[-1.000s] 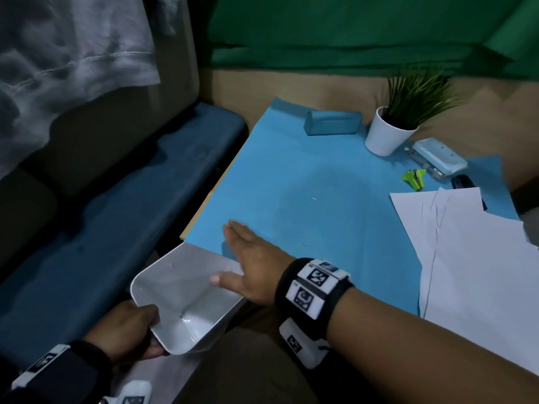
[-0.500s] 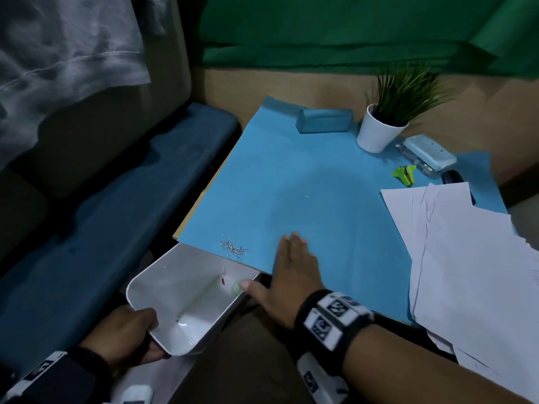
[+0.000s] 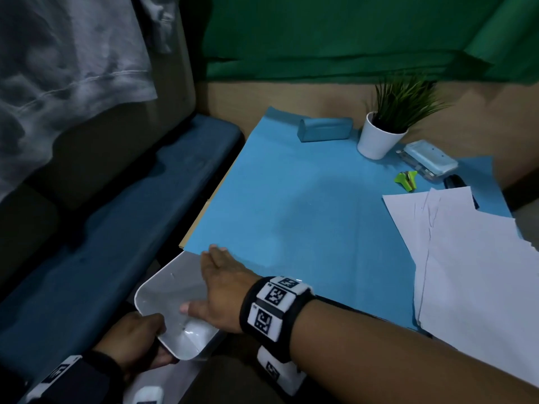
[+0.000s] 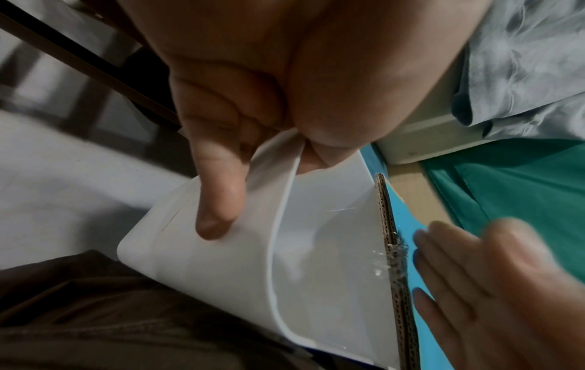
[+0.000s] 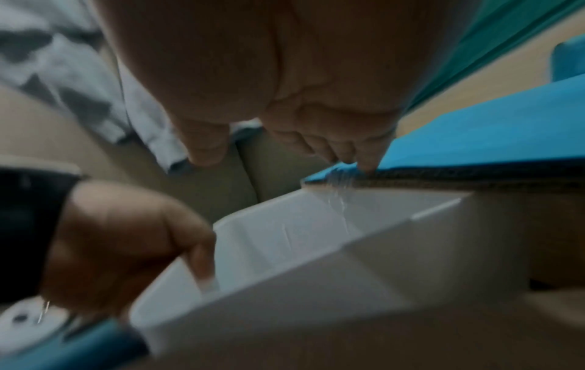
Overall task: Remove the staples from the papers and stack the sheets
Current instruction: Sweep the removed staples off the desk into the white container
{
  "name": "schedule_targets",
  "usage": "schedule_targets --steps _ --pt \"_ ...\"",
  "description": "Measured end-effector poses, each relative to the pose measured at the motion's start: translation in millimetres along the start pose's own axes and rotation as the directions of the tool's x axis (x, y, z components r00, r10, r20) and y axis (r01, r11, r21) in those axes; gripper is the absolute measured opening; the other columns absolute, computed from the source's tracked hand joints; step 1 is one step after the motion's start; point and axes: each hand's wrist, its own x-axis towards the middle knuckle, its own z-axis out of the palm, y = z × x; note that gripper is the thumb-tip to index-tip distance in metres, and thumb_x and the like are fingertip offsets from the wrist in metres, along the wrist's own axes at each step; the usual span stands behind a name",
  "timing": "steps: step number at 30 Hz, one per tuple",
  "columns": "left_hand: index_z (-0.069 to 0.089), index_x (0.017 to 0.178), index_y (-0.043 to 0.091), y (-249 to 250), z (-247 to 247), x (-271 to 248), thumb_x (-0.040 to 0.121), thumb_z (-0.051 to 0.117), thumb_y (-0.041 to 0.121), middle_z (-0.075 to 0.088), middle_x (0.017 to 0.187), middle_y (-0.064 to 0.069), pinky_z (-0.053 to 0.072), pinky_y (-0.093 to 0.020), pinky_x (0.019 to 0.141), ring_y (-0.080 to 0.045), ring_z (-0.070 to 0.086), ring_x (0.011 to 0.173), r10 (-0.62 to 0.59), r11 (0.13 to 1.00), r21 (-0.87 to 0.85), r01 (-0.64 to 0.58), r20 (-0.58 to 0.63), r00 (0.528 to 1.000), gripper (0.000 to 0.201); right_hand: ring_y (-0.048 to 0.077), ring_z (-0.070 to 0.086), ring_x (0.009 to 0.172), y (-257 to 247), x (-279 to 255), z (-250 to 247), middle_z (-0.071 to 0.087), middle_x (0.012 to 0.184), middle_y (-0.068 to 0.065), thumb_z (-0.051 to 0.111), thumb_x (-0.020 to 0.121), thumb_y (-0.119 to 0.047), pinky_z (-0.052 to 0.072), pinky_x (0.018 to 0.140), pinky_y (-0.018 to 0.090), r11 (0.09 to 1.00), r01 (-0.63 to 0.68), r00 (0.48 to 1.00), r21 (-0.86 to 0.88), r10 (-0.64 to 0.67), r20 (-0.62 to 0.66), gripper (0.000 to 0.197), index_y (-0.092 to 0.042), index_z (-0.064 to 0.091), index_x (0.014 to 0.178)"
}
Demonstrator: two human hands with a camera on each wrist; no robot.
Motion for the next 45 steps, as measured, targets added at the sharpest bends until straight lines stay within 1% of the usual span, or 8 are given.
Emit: schedule_targets --steps 4,7,10,16,29,35,39,45 --pt "0.053 0.097 -0.016 1.2 -2.8 3.5 0.090 0.037 -0.013 0.062 0.077 -0.033 0.054 -0.040 0.039 -0.039 0.064 0.045 -0.007 1.000 -0.007 0.007 0.001 1.000 0.018 0.021 0.022 0.147 45.9 -33.2 -24.1 0.022 0.160 0.011 0.048 0.097 -0.042 0.016 0.119 0.028 0.998 0.015 0.991 0.054 -0.008 -0.137 0.070 -0.010 0.022 0.153" --pt "0.054 0.098 -0.019 0.3 -4.3 7.0 0.088 0.038 -0.013 0.063 0.077 -0.034 0.056 -0.042 0.043 -0.041 0.065 0.051 -0.013 1.000 -0.005 0.013 0.002 1.000 0.019 0.036 0.061 0.108 111.4 -69.2 -36.9 0.064 0.115 0.019 0.038 0.085 -0.041 0.047 0.093 0.037 0.985 -0.174 0.899 0.017 0.166 -0.405 0.055 -0.009 0.066 0.121" --pt "0.054 0.100 -0.020 -1.2 -3.9 6.7 0.088 0.039 -0.013 0.063 0.080 -0.036 0.056 -0.042 0.044 -0.042 0.065 0.054 -0.014 1.000 0.002 0.014 0.012 1.000 0.020 0.025 0.061 0.101 139.7 -91.5 -41.4 0.062 0.105 0.005 0.064 0.082 -0.034 0.042 0.085 0.026 0.936 -0.352 0.899 -0.020 0.331 -0.288 0.036 -0.019 0.068 0.115" --pt "0.054 0.099 -0.019 -3.6 -1.3 4.5 0.089 0.038 -0.014 0.062 0.078 -0.034 0.054 -0.039 0.041 -0.041 0.064 0.054 -0.014 1.000 -0.010 0.013 -0.016 1.000 0.020 0.024 0.059 0.090 115.4 -56.9 -24.4 0.050 0.090 -0.001 0.059 0.081 -0.015 0.035 0.068 0.024 0.980 -0.183 0.961 -0.079 0.161 -0.226 0.016 -0.018 0.069 0.093" --pt "0.054 0.093 -0.020 1.3 1.5 -2.2 0.089 0.036 -0.014 0.056 0.054 -0.022 0.053 -0.038 0.041 -0.035 0.059 0.042 0.002 1.000 0.005 -0.002 -0.034 0.999 0.019 0.037 0.057 0.099 15.3 37.0 -35.2 0.054 0.108 0.017 0.052 0.080 0.006 0.049 0.084 0.037 0.986 0.026 0.988 -0.166 -0.051 -0.148 0.028 -0.001 0.065 0.104" --pt "0.052 0.098 -0.021 8.1 -0.5 -3.6 0.089 0.033 -0.016 0.058 0.070 -0.031 0.052 -0.040 0.038 -0.039 0.059 0.040 0.024 0.999 -0.032 -0.024 -0.004 1.000 0.021 0.033 0.049 0.093 4.2 27.1 -21.1 0.049 0.100 0.016 0.047 0.079 0.007 0.040 0.069 0.036 0.949 0.147 0.973 -0.278 -0.188 -0.131 0.025 0.000 0.064 0.096" --pt "0.054 0.099 -0.017 10.1 -0.7 -3.4 0.091 0.034 -0.015 0.062 0.079 -0.034 0.054 -0.042 0.040 -0.042 0.064 0.053 0.013 0.999 -0.042 -0.013 -0.007 1.000 0.022 0.032 0.056 0.107 18.8 20.8 -30.5 0.059 0.113 0.009 0.053 0.085 -0.004 0.049 0.088 0.037 0.954 0.191 0.963 -0.229 -0.227 -0.143 0.032 -0.012 0.068 0.112" --pt "0.054 0.102 -0.017 9.0 -2.9 -3.7 0.093 0.035 -0.015 0.064 0.082 -0.033 0.053 -0.041 0.038 -0.045 0.063 0.067 0.034 0.999 -0.006 -0.034 0.032 0.999 0.021 0.029 0.046 0.129 135.3 17.6 -108.5 0.048 0.141 0.014 0.056 0.093 -0.033 0.035 0.106 0.031 0.934 -0.352 0.827 0.055 0.338 -0.449 0.046 -0.012 0.054 0.134"
